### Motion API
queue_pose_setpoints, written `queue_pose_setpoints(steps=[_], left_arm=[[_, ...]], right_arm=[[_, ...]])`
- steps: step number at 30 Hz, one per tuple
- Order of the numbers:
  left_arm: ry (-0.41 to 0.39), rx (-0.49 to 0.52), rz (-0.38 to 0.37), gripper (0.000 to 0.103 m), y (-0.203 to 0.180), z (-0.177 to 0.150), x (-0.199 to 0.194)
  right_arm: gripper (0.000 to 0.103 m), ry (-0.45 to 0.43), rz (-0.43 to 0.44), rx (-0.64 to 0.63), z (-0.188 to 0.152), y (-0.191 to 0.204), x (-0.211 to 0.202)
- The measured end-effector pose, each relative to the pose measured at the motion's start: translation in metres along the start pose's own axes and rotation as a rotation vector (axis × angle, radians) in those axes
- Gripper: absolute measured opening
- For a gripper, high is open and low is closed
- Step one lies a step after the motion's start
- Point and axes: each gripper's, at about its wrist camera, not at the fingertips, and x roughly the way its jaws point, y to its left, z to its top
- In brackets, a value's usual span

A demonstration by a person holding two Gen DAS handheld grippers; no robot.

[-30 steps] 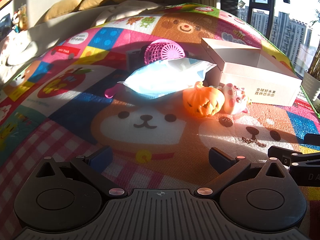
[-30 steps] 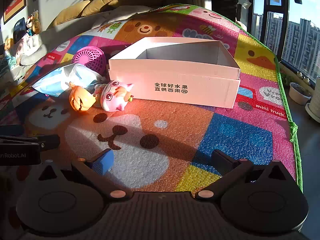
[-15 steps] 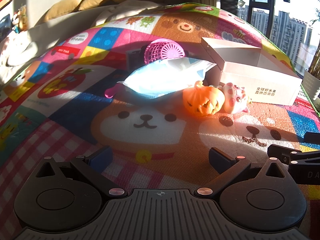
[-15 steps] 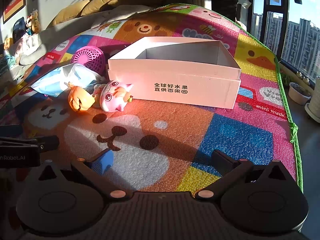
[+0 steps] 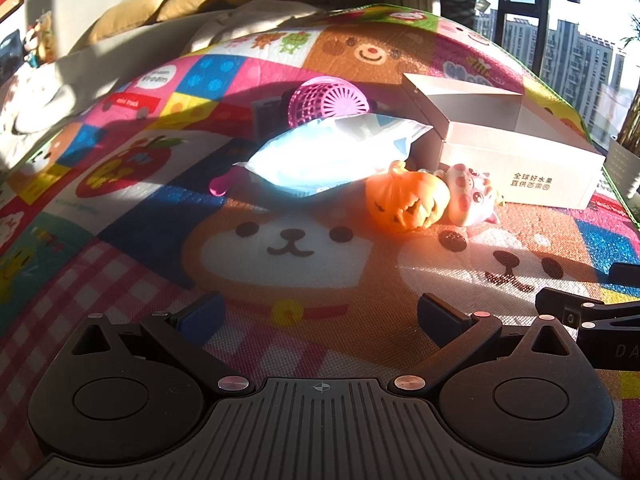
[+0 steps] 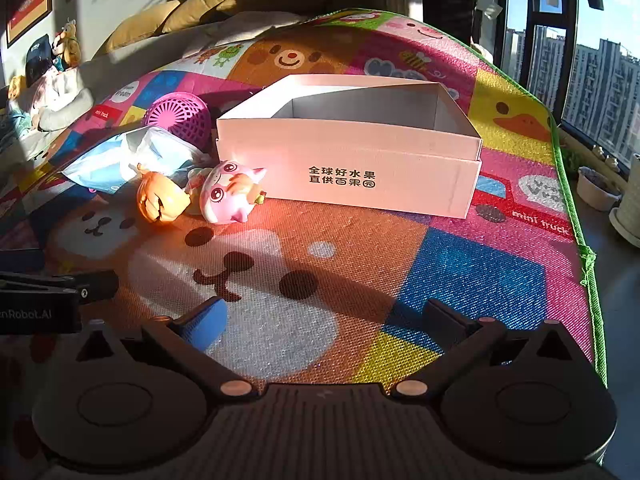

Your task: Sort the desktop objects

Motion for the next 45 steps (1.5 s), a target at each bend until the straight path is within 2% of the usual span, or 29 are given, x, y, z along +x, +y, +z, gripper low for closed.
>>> queue_pose_setpoints(steps=[45], left_arm=[[-0.002, -0.005, -0.005, 0.103, -0.0001, -0.0001, -0.0005]], right_arm=[[0.103, 0.0, 0.0, 0.0, 0.0, 0.0003, 0.0003]])
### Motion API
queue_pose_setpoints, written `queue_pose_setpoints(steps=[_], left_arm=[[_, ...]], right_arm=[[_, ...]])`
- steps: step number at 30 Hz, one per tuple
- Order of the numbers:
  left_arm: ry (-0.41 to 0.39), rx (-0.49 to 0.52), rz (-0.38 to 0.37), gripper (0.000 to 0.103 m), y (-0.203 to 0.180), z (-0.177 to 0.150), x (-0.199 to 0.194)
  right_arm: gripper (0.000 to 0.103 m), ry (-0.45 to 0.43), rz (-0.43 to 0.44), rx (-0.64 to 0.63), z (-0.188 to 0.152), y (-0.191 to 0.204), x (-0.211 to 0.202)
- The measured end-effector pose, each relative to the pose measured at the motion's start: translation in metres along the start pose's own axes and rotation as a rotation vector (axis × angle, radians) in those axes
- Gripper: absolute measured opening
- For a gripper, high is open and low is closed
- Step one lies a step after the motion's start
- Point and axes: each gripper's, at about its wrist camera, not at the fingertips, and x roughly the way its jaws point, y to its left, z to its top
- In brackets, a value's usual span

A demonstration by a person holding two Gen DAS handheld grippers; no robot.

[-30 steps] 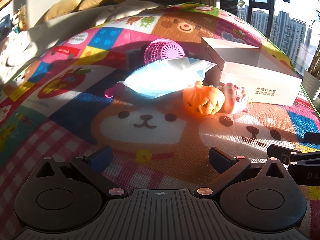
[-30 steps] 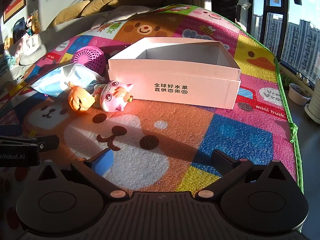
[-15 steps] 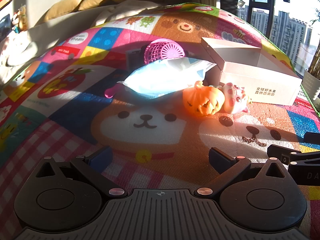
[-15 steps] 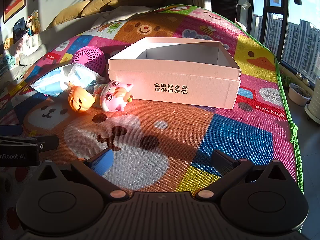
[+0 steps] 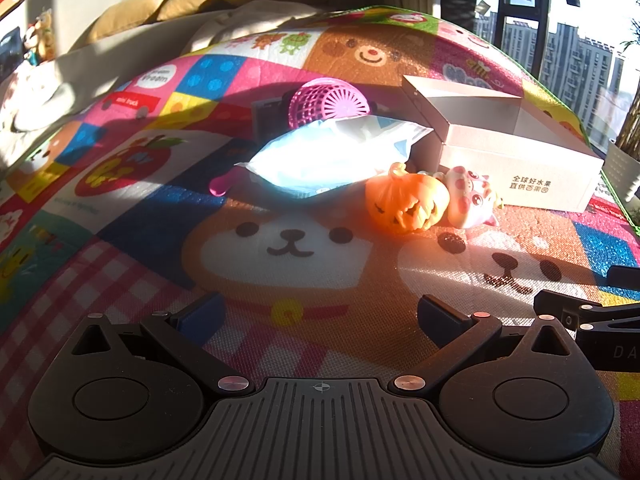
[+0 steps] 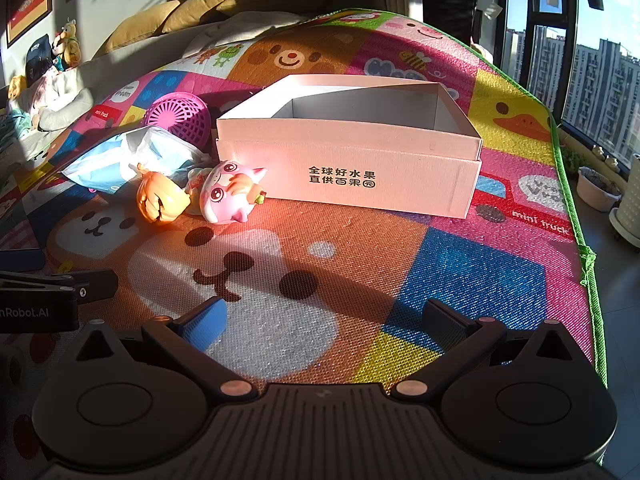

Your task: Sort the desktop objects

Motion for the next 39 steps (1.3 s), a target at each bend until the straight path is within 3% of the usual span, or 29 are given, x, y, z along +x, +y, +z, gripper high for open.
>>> queue_pose_setpoints(steps=[26, 39], left_arm=[[0.006, 0.008, 0.002, 0.103, 0.001, 0.0, 0.0], [0.041, 0.034, -0.009, 0.103, 0.001, 0.004, 0.001]], right_arm=[[0.103, 0.003, -0.005, 0.01, 0.001, 0.0, 0.001], [0.103, 0.105, 0.016, -0.018, 0.015, -0.002, 0.002]])
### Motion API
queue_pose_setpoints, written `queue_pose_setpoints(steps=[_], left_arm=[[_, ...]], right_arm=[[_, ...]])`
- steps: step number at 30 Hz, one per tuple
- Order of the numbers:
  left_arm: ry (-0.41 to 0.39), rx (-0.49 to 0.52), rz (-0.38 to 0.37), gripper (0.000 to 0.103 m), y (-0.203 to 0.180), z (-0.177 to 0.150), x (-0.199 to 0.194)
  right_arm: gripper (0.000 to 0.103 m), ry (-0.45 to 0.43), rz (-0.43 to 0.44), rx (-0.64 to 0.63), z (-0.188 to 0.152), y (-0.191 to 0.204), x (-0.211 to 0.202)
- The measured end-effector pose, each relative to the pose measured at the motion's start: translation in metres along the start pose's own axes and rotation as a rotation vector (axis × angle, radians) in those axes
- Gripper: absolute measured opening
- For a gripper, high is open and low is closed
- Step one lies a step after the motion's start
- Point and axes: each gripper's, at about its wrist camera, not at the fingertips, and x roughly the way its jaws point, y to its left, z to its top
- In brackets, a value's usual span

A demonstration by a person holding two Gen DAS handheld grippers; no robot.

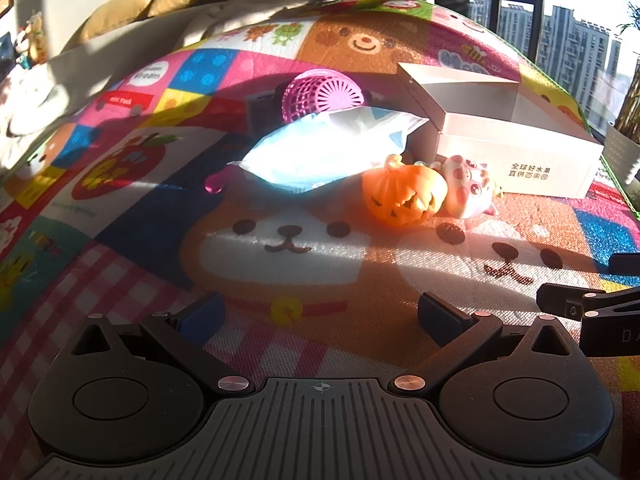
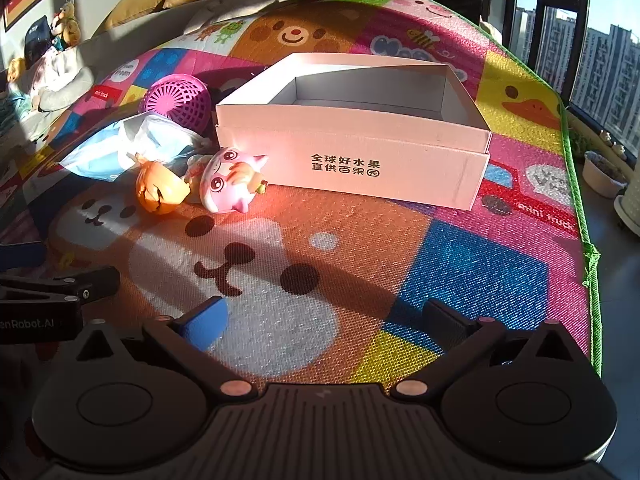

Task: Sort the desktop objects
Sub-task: 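Grasp the orange pumpkin toy with the left gripper while the right gripper approaches the pink pig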

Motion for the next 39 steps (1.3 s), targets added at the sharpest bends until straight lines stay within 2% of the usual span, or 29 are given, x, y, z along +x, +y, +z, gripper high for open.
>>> queue_pose_setpoints(steps=[2, 3, 6, 8, 9, 11, 13, 16, 18, 19, 20, 21, 23, 25, 29, 30, 32, 33, 36, 39], left_arm=[[-0.001, -0.007, -0.047, 0.103, 0.008, 0.002, -0.003], [-0.018, -0.022, -0.072, 0.103, 0.015, 0.005, -0.007], [-0.093, -0.061, -0.041, 0.103, 0.032, 0.02, -0.019], [-0.156, -0.103, -0.024, 0.103, 0.046, 0.032, -0.029], [-0.177, -0.121, -0.029, 0.103, 0.051, 0.035, -0.032], [-0.198, -0.138, -0.052, 0.103, 0.057, 0.039, -0.036], [-0.203, -0.136, -0.08, 0.103, 0.06, 0.04, -0.037], [-0.201, -0.097, -0.127, 0.103, 0.055, 0.037, -0.038], [-0.199, -0.07, -0.159, 0.103, 0.049, 0.035, -0.033], [-0.195, -0.063, -0.169, 0.103, 0.046, 0.035, -0.031], [-0.191, -0.057, -0.18, 0.103, 0.043, 0.035, -0.029], [-0.184, -0.051, -0.191, 0.103, 0.041, 0.035, -0.028], [-0.168, -0.02, -0.219, 0.103, 0.034, 0.034, -0.024], [-0.15, 0.029, -0.229, 0.103, 0.024, 0.034, -0.019], [-0.126, 0.118, -0.245, 0.103, -0.001, 0.033, -0.001], [-0.116, 0.121, -0.245, 0.103, -0.004, 0.033, 0.004], [-0.098, 0.12, -0.236, 0.103, -0.01, 0.033, 0.014], [-0.099, 0.119, -0.224, 0.103, -0.012, 0.033, 0.017], [-0.094, 0.112, -0.192, 0.101, -0.016, 0.035, 0.022], [-0.079, 0.096, -0.167, 0.088, -0.022, 0.036, 0.023]], right_arm=[[0.103, 0.0, 0.035, -0.038, 0.003, 0.003, -0.005], [0.103, -0.049, 0.054, -0.084, 0.004, 0.007, -0.013], [0.103, -0.206, 0.045, -0.274, 0.012, 0.031, -0.029], [0.1, -0.238, 0.054, -0.36, 0.021, 0.048, -0.025], [0.097, -0.245, 0.057, -0.372, 0.027, 0.054, -0.019], [0.084, -0.246, 0.047, -0.368, 0.038, 0.062, -0.005], [0.079, -0.215, 0.052, -0.336, 0.047, 0.063, 0.011], [0.079, -0.167, 0.119, -0.26, 0.053, 0.053, 0.029], [0.078, -0.152, 0.19, -0.262, 0.051, 0.051, 0.04], [0.064, -0.146, 0.194, -0.27, 0.051, 0.052, 0.042], [0.044, -0.128, 0.185, -0.278, 0.051, 0.053, 0.043], [0.044, -0.122, 0.197, -0.272, 0.05, 0.049, 0.038], [0.043, -0.134, 0.245, -0.261, 0.044, 0.035, 0.016], [0.043, -0.14, 0.245, -0.266, 0.033, 0.02, -0.006], [0.045, -0.077, 0.267, -0.244, 0.004, -0.014, -0.036], [0.047, -0.081, 0.245, -0.234, -0.005, -0.021, -0.043], [0.062, -0.11, 0.178, -0.209, -0.014, -0.029, -0.051], [0.066, -0.137, 0.152, -0.178, -0.017, -0.034, -0.056], [0.074, -0.182, 0.155, -0.083, -0.018, -0.045, -0.064], [0.08, -0.219, 0.149, -0.009, -0.018, -0.047, -0.065]])
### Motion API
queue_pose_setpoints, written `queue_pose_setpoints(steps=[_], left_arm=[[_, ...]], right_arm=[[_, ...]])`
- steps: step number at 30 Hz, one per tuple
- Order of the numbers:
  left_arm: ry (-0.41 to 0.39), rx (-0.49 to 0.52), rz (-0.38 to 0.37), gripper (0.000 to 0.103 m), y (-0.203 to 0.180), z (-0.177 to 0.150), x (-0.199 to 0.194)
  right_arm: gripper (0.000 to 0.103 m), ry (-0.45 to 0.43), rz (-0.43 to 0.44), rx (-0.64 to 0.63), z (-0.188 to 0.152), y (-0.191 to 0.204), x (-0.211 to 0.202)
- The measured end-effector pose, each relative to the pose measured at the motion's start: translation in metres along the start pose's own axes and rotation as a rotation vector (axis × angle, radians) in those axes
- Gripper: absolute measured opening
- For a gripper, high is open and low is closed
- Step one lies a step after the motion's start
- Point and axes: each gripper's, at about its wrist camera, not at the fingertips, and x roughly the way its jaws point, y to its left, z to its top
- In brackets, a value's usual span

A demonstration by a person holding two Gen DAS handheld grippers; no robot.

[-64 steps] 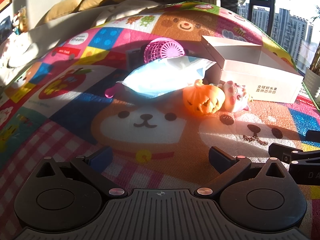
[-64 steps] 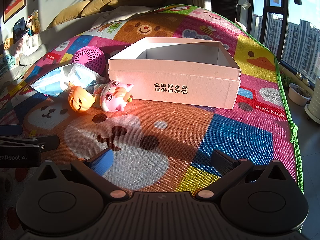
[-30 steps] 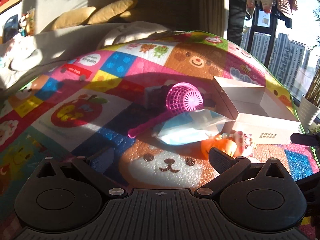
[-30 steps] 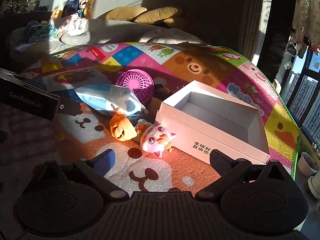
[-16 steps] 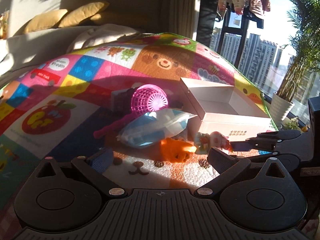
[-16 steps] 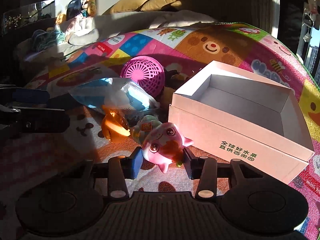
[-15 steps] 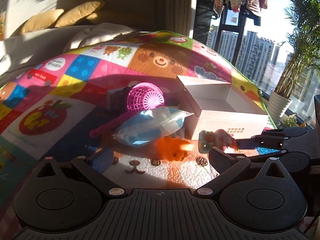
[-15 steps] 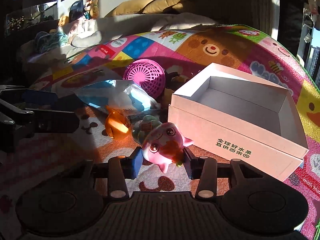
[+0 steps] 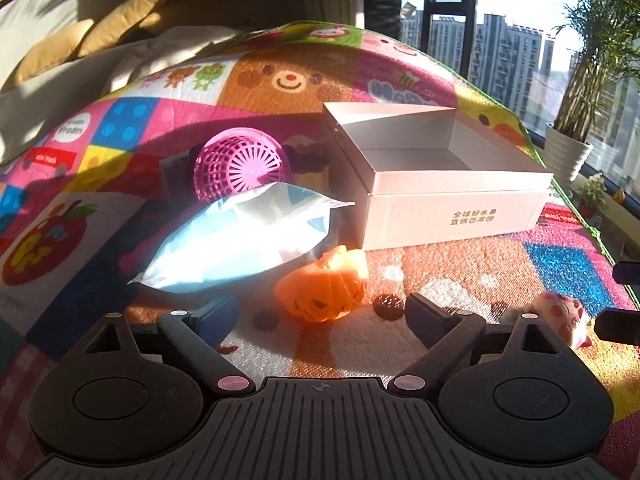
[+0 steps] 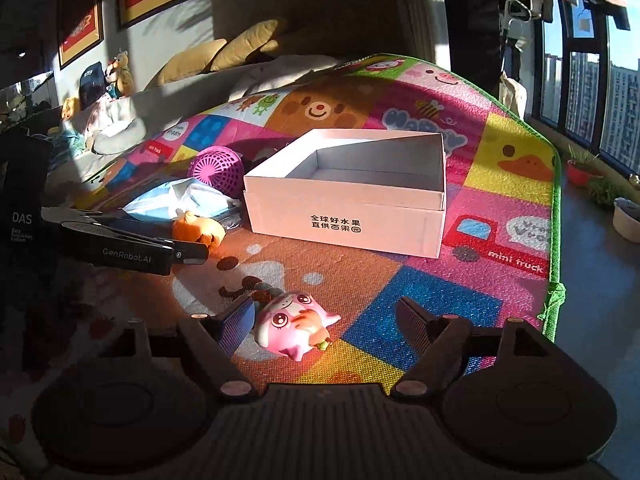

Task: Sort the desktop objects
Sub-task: 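Grasp the orange pumpkin toy with the left gripper while the right gripper approaches the pink pig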

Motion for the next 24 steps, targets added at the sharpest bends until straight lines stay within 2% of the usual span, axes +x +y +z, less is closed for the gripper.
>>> queue_pose_setpoints(steps=[5, 7, 9, 11, 14, 17, 21, 24], left_arm=[[-0.005, -0.034, 0.086, 0.085, -0.015, 0.002, 0.006], [-0.017, -0.033, 0.086, 0.073, -0.02, 0.005, 0.009], [-0.028, -0.005, 0.118, 0.063, -0.022, 0.006, 0.013], [-0.028, -0.009, 0.133, 0.063, -0.017, 0.006, 0.014], [-0.03, -0.009, 0.139, 0.063, -0.011, 0.003, 0.005], [-0.009, 0.025, 0.093, 0.063, -0.012, -0.004, -0.017], [0.087, 0.063, -0.074, 0.063, -0.02, -0.023, -0.055], [0.124, 0.114, -0.14, 0.063, -0.028, -0.041, -0.074]], right_arm=[[0.085, -0.014, -0.026, 0.084, -0.009, 0.003, 0.008], [0.085, -0.003, -0.054, 0.084, -0.015, 0.005, 0.013], [0.085, -0.003, -0.066, 0.075, -0.018, 0.007, 0.013], [0.093, -0.021, -0.066, 0.074, -0.017, 0.008, 0.011], [0.096, -0.038, -0.067, 0.068, -0.019, 0.009, 0.009], [0.096, -0.038, -0.069, 0.046, -0.019, 0.012, 0.009], [0.098, -0.038, -0.049, -0.027, -0.021, 0.021, 0.004], [0.099, -0.03, -0.042, -0.066, -0.022, 0.027, 0.003]])
